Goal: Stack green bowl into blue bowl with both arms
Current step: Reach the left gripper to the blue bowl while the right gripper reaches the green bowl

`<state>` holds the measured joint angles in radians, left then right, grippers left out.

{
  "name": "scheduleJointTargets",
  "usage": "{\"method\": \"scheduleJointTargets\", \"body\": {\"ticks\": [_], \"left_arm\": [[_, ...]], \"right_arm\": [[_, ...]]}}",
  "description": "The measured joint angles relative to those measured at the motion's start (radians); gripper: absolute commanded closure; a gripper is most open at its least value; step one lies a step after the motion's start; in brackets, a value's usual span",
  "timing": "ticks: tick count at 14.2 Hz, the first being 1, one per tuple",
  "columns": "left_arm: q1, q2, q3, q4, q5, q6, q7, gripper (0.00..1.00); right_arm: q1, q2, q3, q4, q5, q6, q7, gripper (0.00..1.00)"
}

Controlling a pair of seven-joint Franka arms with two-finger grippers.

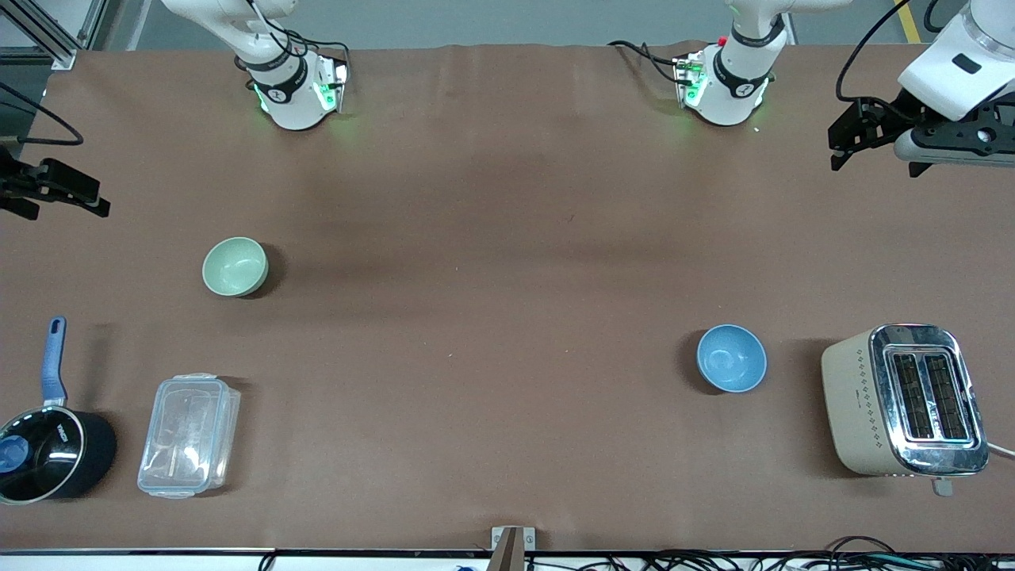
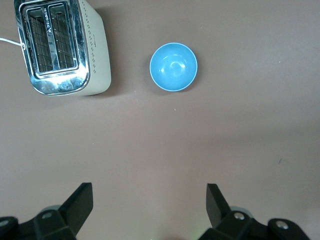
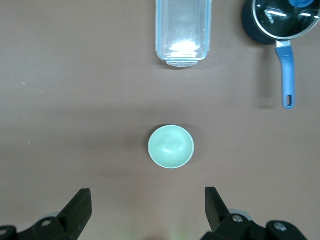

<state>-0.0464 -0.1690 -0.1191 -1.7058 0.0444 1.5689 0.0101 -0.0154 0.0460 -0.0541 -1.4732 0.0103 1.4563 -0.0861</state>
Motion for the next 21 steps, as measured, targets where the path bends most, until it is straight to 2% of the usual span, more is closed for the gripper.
{"method": "scheduleJointTargets", "body": {"ticks": [5,9,14,18,20,21], "left_arm": [[0.0,0.021,0.0,0.008,0.0,-0.001,0.0,0.0],[0.007,0.127,0.002,0.017,0.0,0.04,-0.003,0.0],[0.017,0.33,0.004,-0.089,0.0,0.364,-0.006,0.0],[0.041,0.479,0.005,-0.136,0.0,0.572,-0.006,0.0],[0.041,0.543,0.005,-0.163,0.0,0.671,-0.006,0.0],[0.041,0.574,0.004,-0.169,0.0,0.709,-0.006,0.01]], "right_arm": [[0.0,0.0,-0.001,-0.015,-0.025,0.025,-0.003,0.0],[-0.001,0.0,-0.016,-0.017,-0.027,0.025,-0.034,0.0],[0.001,0.0,-0.018,-0.019,-0.027,0.027,-0.041,0.0],[0.0,0.0,-0.021,-0.019,-0.025,0.032,-0.041,0.0],[-0.001,0.001,-0.054,-0.034,0.002,0.032,-0.04,0.0],[-0.002,0.002,-0.093,-0.059,0.047,0.033,-0.044,0.0]]}}
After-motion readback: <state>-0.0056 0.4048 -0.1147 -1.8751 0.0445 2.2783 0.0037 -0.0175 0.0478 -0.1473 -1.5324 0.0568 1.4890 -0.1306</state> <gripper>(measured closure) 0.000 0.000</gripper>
